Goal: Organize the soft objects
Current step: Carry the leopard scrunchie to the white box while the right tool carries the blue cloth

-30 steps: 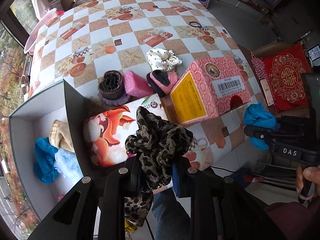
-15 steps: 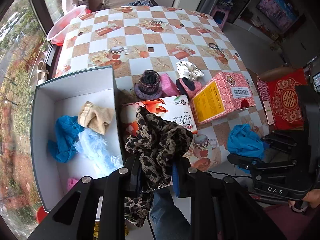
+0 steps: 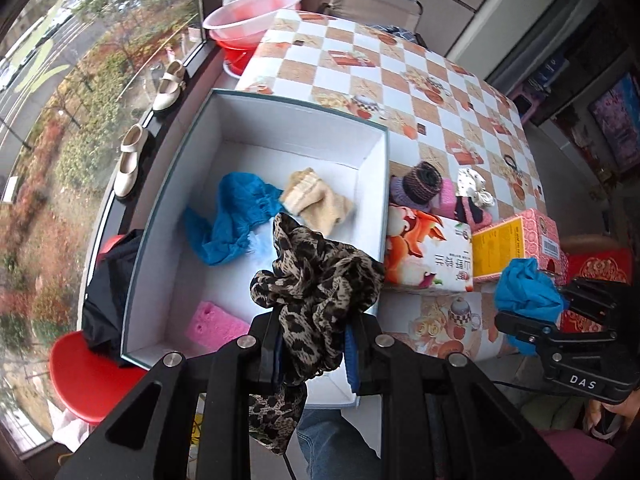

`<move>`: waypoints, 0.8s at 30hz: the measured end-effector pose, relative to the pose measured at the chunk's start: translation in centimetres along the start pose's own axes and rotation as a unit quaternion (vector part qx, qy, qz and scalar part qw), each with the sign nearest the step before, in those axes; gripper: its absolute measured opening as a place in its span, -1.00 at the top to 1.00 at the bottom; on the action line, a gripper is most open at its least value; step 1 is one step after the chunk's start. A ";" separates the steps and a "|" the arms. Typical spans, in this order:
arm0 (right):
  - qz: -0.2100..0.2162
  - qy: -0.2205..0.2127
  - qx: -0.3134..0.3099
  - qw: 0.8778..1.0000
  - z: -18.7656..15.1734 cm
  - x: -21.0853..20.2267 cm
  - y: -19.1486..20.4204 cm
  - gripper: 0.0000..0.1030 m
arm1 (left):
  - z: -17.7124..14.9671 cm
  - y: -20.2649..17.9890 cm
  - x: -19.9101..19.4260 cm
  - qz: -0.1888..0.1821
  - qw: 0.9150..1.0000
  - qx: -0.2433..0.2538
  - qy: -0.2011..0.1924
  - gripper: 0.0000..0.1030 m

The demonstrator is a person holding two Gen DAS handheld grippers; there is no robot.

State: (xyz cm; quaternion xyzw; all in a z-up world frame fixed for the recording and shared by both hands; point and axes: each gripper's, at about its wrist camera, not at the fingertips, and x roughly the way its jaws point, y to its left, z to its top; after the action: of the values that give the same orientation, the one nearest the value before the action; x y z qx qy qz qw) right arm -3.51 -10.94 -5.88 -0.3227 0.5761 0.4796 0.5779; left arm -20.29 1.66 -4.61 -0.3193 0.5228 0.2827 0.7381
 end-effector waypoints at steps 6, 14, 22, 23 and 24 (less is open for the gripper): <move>0.008 0.003 -0.065 0.998 3.1 0.5 4.0 0.25 | -1.3 3.7 0.2 0.020 0.999 -0.051 0.002 0.51; 0.026 0.014 -0.146 0.989 5.6 1.5 10.1 0.25 | -2.5 5.6 0.5 0.036 0.996 -0.084 0.003 0.51; 0.031 0.025 -0.176 0.984 6.4 2.1 12.0 0.25 | -2.6 5.4 0.9 0.037 0.995 -0.088 0.006 0.51; 0.031 0.026 -0.177 0.983 6.6 2.1 12.0 0.25 | -2.6 5.4 1.0 0.036 0.995 -0.088 0.007 0.51; 0.030 0.027 -0.177 0.983 6.7 2.1 12.1 0.25 | -2.6 5.3 1.1 0.036 0.996 -0.087 0.008 0.51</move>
State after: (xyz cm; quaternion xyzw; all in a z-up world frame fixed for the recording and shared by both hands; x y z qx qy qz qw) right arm -12.55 -0.34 -4.93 -0.4153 0.5065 0.5826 0.4812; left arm -25.45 3.15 -7.21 -0.3659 0.5130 0.3509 0.6927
